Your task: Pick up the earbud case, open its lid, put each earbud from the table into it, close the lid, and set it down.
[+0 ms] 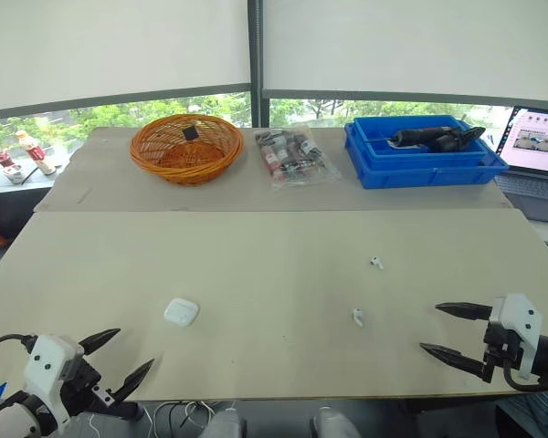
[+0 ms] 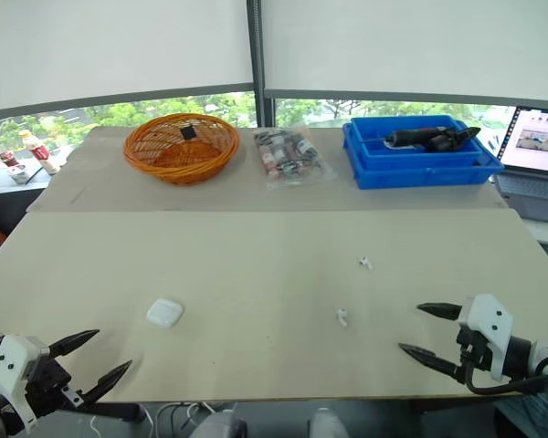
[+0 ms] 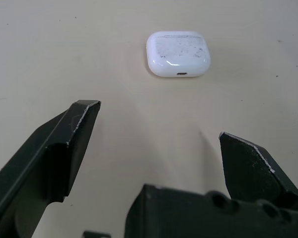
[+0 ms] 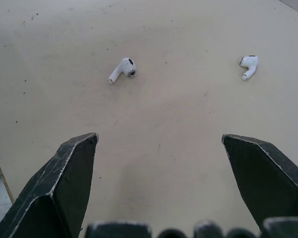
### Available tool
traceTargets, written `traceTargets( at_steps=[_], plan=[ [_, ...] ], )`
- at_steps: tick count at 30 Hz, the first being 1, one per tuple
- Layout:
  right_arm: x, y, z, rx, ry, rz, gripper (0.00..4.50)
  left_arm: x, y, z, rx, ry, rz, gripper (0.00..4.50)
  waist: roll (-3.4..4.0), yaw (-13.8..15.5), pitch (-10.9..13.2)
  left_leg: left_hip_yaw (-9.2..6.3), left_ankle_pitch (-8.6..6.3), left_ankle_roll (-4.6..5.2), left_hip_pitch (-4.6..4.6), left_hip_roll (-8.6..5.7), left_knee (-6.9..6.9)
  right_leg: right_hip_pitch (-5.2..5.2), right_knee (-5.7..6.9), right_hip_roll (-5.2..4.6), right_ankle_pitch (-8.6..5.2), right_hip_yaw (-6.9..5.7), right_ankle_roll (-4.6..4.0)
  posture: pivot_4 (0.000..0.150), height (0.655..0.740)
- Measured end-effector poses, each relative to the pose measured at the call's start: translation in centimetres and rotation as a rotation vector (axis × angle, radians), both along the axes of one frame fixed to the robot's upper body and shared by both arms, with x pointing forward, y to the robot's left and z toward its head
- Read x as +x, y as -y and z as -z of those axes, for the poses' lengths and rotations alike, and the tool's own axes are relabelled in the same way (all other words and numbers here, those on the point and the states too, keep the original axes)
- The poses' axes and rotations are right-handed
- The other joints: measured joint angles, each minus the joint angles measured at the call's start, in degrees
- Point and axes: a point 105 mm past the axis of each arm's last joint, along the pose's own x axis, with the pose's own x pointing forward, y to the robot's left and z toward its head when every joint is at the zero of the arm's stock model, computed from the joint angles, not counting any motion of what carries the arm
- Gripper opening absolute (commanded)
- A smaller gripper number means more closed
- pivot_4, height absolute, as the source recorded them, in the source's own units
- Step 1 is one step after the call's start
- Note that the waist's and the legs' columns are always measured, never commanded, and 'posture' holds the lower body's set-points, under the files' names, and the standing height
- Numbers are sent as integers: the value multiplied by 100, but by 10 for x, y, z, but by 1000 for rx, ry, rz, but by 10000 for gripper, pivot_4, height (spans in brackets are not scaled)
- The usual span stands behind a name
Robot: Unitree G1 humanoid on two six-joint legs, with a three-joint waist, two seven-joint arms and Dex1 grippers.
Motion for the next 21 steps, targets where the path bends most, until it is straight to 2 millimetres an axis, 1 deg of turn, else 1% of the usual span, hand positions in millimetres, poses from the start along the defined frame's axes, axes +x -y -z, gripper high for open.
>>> traceTargets(
  at_steps=[6, 10, 18, 21],
  plan=[
    [4, 4, 1, 5, 32, 3, 44328, 8, 3, -2, -13, 25, 17, 45000, -1, 12, 0, 2, 0, 0, 1, -2, 0, 1, 1, 0, 1, 0, 1, 1500, 7400],
    [5, 6, 5, 3, 32, 8, 44328, 5, 5, -1, -48, 8, 43, 45000, 0, 2, 1, 3, -1, 2, 0, -1, 0, 0, 0, -1, 0, 0, 1, 1500, 7400],
    [7, 6, 3, -2, 49, -2, 44328, -1, 8, -9, -135, 8, 100, 45000, 2, -2, 2, 5, -1, 2, 1, 0, 0, 0, 1, -1, 1, 1, 0, 1500, 7400],
    [8, 6, 2, -2, 52, -4, 44328, -2, 8, -7, -162, -6, 82, 45000, 1, 2, 2, 5, -1, 2, 2, -1, 0, 1, 1, -1, 1, 1, 1, 1500, 7400]
  ],
)
